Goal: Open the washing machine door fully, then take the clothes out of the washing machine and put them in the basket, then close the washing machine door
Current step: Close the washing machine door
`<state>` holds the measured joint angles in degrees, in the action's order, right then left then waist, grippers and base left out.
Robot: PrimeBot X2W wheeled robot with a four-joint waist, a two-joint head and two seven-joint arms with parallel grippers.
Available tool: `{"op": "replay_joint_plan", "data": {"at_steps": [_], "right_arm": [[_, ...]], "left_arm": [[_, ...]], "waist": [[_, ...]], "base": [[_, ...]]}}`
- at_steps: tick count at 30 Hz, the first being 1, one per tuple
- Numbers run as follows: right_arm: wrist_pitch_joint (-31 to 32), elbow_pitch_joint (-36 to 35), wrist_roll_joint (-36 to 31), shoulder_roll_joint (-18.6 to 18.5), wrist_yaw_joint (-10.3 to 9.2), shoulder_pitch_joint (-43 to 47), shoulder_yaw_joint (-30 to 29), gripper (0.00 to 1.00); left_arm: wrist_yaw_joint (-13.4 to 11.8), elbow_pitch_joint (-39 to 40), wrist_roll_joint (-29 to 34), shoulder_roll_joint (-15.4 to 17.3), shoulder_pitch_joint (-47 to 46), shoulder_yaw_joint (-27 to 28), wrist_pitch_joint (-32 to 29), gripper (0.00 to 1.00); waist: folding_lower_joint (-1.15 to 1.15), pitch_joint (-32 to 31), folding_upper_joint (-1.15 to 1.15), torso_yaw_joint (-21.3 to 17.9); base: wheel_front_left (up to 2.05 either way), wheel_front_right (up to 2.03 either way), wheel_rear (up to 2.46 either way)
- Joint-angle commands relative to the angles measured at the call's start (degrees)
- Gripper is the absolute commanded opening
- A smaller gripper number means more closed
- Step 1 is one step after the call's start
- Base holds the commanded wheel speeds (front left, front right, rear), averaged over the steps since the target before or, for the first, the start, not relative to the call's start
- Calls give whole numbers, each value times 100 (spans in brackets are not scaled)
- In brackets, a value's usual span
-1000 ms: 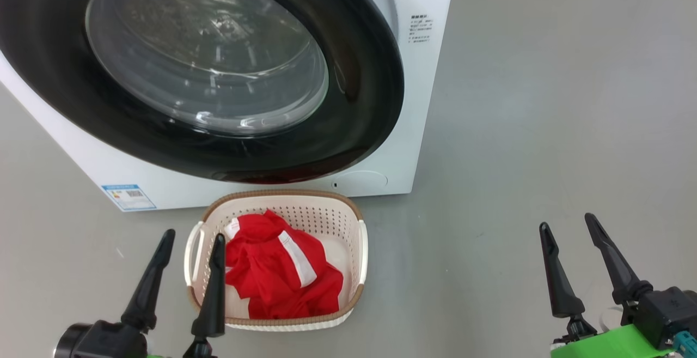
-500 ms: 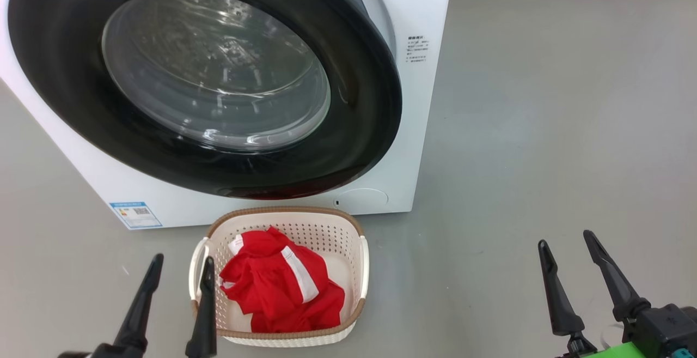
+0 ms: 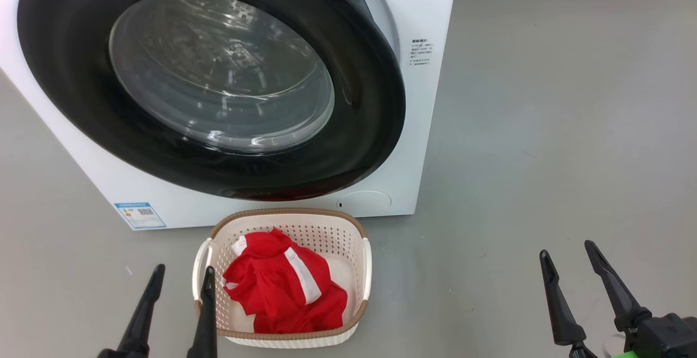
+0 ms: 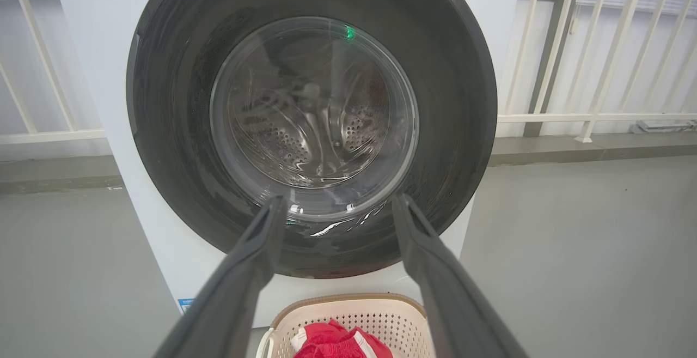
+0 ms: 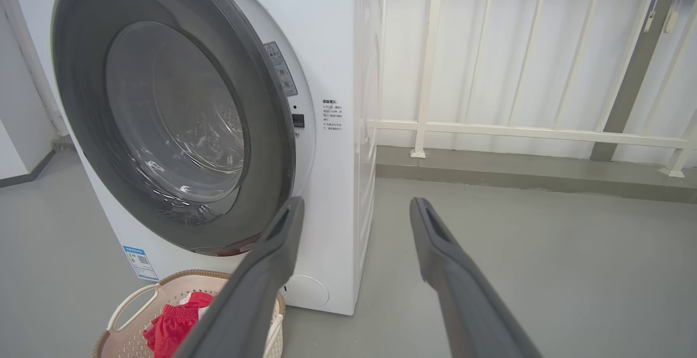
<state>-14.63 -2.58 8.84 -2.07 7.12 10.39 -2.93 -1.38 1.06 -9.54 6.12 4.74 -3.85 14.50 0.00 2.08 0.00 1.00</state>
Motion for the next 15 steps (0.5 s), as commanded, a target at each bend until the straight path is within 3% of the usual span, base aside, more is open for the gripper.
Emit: {"op": "replay_joint_plan", "data": {"at_steps": [1, 3, 4, 5, 6, 7, 15], "right_arm": [[-37, -166, 17, -81, 36, -91, 105, 100], [-37, -161, 32, -81, 36, -75, 92, 100], [-37, -153, 47, -81, 36, -68, 85, 80], [-37, -144, 59, -81, 36, -64, 80, 38], [-37, -131, 69, -81, 36, -63, 86, 13], [-37, -116, 80, -81, 36, -65, 93, 0], [-37, 43, 129, -81, 36, -182, 151, 0]], "left_arm": [[56, 114, 98, -8, -114, 214, 50, 100], [97, 97, 122, -35, -126, 219, 50, 100], [114, 91, 133, -49, -132, 223, 50, 100], [130, 88, 144, -61, -136, 228, 50, 100], [144, 89, 154, -72, -141, 234, 50, 100], [156, 89, 150, -87, -142, 244, 50, 100], [265, 170, 206, -186, -153, 205, 50, 100]], "waist": [[0, -3, 0, 15], [0, -5, 0, 47], [0, -4, 0, 65], [0, -2, 0, 84], [0, 2, 0, 104], [0, 5, 0, 123], [0, 77, 0, 409]], "base": [[0, 0, 0], [0, 0, 0], [0, 0, 0], [0, 0, 0], [0, 0, 0], [0, 0, 0], [0, 0, 0]]}}
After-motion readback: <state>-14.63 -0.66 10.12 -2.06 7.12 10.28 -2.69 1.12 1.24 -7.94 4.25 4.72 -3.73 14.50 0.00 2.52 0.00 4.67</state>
